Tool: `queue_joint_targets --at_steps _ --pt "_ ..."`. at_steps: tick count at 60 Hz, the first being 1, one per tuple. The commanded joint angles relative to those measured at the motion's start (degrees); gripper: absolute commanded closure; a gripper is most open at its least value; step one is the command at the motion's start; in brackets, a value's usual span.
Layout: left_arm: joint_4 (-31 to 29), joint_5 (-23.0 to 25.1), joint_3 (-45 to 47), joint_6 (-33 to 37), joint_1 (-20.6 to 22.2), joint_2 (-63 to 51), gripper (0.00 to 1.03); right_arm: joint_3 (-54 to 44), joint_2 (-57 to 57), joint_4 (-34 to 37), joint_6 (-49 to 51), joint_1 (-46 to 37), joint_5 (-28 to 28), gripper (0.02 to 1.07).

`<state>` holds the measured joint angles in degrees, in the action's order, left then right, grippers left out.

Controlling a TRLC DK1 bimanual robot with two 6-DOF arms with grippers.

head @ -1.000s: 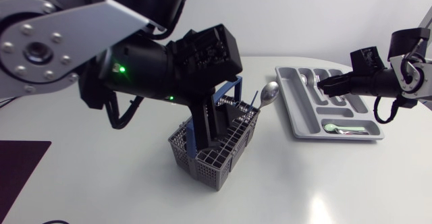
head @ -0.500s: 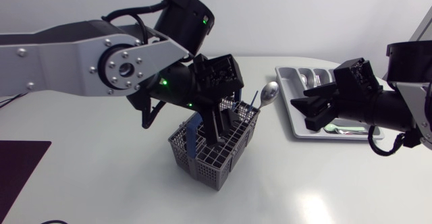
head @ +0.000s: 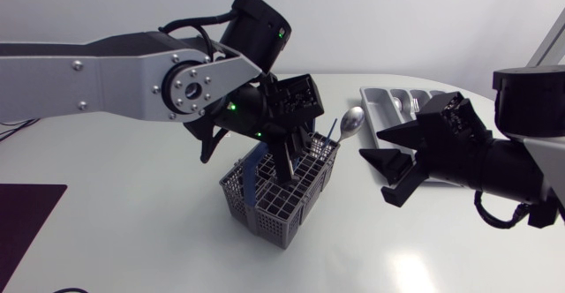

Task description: Unload the cutlery basket into the drawer organizer.

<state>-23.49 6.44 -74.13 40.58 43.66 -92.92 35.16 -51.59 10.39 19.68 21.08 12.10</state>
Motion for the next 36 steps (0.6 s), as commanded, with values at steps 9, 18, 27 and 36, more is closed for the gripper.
queue_joint_targets --at_steps 9,18,27,36 --pt "-6.49 -1.34 -4.36 -0.15 0.37 -2.08 0.93 -2.37 0.62 0.51 -0.35 1.42 -0.85 0.46" --pt "-8.77 -1.34 -6.91 -0.76 1.78 0.55 0.93 -3.16 0.62 0.24 -0.43 4.67 -2.34 0.46" --pt "-11.14 -1.34 -10.07 -1.64 2.4 2.49 0.93 -3.43 0.53 -0.55 -0.52 6.52 -2.34 0.45" --pt "-12.29 -1.34 -11.74 -2.61 3.01 4.33 0.93 -3.78 0.35 -1.69 -0.52 8.63 -2.34 0.43"
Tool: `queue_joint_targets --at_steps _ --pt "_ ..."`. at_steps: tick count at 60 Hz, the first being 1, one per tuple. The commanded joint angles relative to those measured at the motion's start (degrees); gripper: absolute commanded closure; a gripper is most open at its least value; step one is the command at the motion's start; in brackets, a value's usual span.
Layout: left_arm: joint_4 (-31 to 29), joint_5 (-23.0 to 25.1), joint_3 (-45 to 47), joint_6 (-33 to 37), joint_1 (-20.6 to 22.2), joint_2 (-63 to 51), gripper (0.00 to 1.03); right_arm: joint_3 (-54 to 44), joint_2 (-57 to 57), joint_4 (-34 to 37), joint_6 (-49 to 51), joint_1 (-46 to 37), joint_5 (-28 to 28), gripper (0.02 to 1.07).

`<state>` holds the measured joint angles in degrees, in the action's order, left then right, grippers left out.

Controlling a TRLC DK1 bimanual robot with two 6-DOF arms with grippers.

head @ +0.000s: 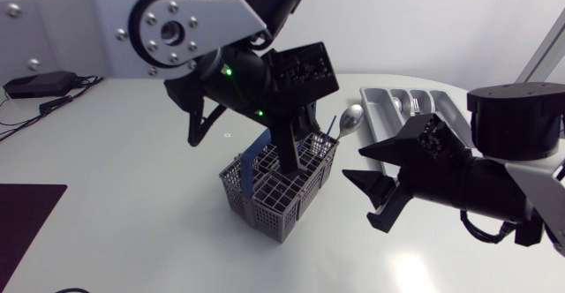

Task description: Unload the cutlery basket into the drawer organizer.

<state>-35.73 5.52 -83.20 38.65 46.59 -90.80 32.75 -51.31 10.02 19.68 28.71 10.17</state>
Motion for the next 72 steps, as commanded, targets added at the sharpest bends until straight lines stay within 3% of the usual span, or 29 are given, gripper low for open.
queue_joint_targets --at_steps 1,33,52,68,72 --pt "-0.05 -0.51 -2.85 -0.86 0.17 2.39 0.93 -1.38 0.07 -1.58 -0.61 1.17 -0.42 0.43" --pt "0.74 0.72 -5.22 -9.39 2.63 9.33 0.93 1.52 -0.02 -5.54 -4.39 4.43 0.11 0.43" --pt "0.39 15.93 -4.34 -20.2 -2.03 10.38 0.93 2.32 1.3 -8.79 -7.11 5.13 1.34 0.43" --pt "0.48 21.99 -3.37 -23.89 -3.08 10.12 0.93 1.96 3.32 -8.88 -7.2 7.41 1.95 0.44" --pt "0.39 22.25 -3.37 -23.89 -3.43 10.12 0.93 1.79 3.41 -8.97 -7.03 7.94 1.95 0.54"
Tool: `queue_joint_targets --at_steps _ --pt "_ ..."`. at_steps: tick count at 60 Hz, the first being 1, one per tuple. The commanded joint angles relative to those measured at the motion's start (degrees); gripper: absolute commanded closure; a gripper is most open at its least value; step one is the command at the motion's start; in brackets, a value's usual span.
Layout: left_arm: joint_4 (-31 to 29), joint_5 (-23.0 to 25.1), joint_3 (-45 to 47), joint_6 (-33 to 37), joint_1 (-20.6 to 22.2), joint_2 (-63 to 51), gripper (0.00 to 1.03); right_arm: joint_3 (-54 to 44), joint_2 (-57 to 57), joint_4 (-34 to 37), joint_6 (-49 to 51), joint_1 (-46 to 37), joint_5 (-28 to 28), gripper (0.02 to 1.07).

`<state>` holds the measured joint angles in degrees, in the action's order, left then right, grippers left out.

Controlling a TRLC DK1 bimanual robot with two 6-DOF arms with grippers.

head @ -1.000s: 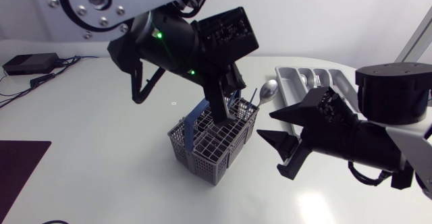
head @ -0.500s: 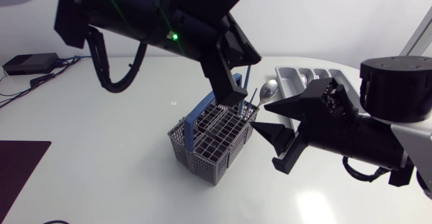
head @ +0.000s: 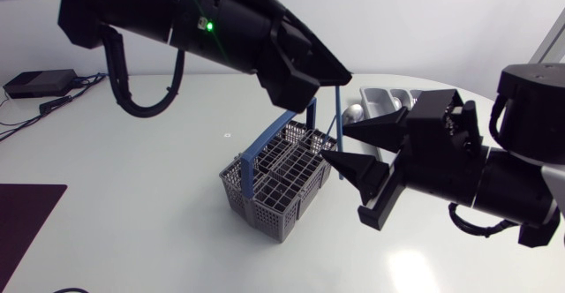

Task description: Unload the cutlery basket into the drawer organizer.

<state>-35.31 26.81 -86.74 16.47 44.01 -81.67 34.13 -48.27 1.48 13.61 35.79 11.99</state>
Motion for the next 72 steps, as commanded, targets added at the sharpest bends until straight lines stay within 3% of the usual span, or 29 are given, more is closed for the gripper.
queue_joint_targets --at_steps 1,18,24,39,43,46,47,48,49,51,54,59,67,72 --pt "-0.02 1.76 0.17 -1.7 -0.94 0.98 0.93 0.32 0.46 -0.51 -0.95 0.86 0.14 0.57" --pt "-0.02 2.11 0.61 -1.7 -2.0 0.98 0.93 -0.64 0.55 0.02 -0.86 1.65 0.14 0.83" --pt "-0.02 2.02 0.61 -1.44 -2.09 0.98 0.93 -0.56 0.55 0.63 -0.86 1.65 0.14 0.98" --pt "-0.02 2.02 0.08 -1.79 -2.79 1.16 0.92 -0.29 1.78 3.53 -0.51 1.74 0.05 1.01" --pt "0.07 2.02 -0.36 -1.97 -3.4 1.25 0.78 0.06 1.95 4.59 -0.51 1.74 0.14 1.01" --pt "0.07 2.02 -0.62 -1.97 -3.49 1.25 0.55 0.32 2.22 5.29 -0.51 1.74 0.05 1.01" --pt "0.07 2.02 -0.62 -1.97 -3.49 1.25 0.55 0.32 2.22 5.29 -0.51 1.74 0.05 1.01" --pt "0.15 1.76 -0.62 -1.88 -3.67 1.42 0.43 0.5 2.48 5.91 -0.51 1.74 0.05 1.01" --pt "0.15 1.76 -0.62 -1.88 -3.67 1.42 0.42 0.59 2.66 6.17 -0.51 1.74 0.05 1.01" --pt "0.24 1.49 -0.8 -1.88 -4.37 1.78 0.24 0.68 3.18 6.96 -0.51 1.3 0.05 1.01" --pt "0.24 0.61 -0.98 -1.62 -4.81 2.13 0.12 0.59 3.8 7.67 -0.25 0.33 0.14 1.01" --pt "0.51 -2.2 -0.98 -1.18 -6.13 2.74 0.06 0.41 5.03 9.42 0.72 -4.41 2.25 1.01" --pt "1.21 -4.31 -0.1 -0.56 -7.71 3.62 0.06 -0.29 5.47 10.13 2.04 -11.97 5.68 1.01" --pt "3.93 -9.76 2.19 1.2 -6.48 4.24 0.06 -0.29 4.41 9.95 2.74 -19.44 9.54 1.01"
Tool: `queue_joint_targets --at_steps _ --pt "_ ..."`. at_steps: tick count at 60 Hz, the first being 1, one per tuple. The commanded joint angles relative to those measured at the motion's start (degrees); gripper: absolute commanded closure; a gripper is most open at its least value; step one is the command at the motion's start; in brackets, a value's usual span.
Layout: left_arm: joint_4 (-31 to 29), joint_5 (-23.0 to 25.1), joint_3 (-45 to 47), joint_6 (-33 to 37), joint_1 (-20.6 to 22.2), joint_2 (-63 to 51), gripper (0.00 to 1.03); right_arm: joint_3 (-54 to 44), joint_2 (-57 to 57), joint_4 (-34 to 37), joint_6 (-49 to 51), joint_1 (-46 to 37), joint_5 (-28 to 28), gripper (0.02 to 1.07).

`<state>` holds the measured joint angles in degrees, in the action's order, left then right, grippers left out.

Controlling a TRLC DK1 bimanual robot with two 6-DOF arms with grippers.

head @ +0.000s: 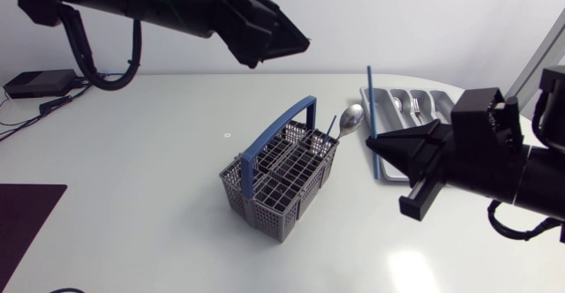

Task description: Unload the cutlery basket into the drawer organizer.

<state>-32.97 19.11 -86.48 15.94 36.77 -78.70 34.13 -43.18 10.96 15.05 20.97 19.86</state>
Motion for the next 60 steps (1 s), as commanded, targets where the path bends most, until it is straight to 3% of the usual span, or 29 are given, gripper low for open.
queue_joint_targets --at_steps 1,6,11,23,30,41,60 --pt "1.77 -2.41 2.1 1.99 0.93 1.26 0.06 -0.29 -0.85 0.38 1.47 -5.85 2.03 1.01" --pt "2.65 -6.11 2.72 4.27 2.69 0.03 0.06 -0.12 -3.58 -1.12 2.62 -11.74 3.61 1.01" --pt "2.3 -6.63 2.45 5.59 3.39 -1.55 0.06 0.24 -6.92 -2.96 2.62 -17.19 5.54 1.01" --pt "-2.1 -10.76 7.02 12.88 7.08 -2.52 0.1 3.31 -19.22 -7.89 2.62 -26.16 5.98 1.01" --pt "-5.61 -14.1 13.0 18.16 10.07 -0.76 0.1 7.53 -28.98 -9.38 1.3 -28.0 4.93 1.01" --pt "-5.17 -20.52 23.11 22.2 13.41 0.91 0.12 13.86 -40.14 -9.82 -1.16 -28.0 2.64 1.01" --pt "-1.04 -25.0 30.67 24.84 10.77 1.09 0.12 21.33 -53.06 -9.82 -2.48 -28.35 1.24 1.01"
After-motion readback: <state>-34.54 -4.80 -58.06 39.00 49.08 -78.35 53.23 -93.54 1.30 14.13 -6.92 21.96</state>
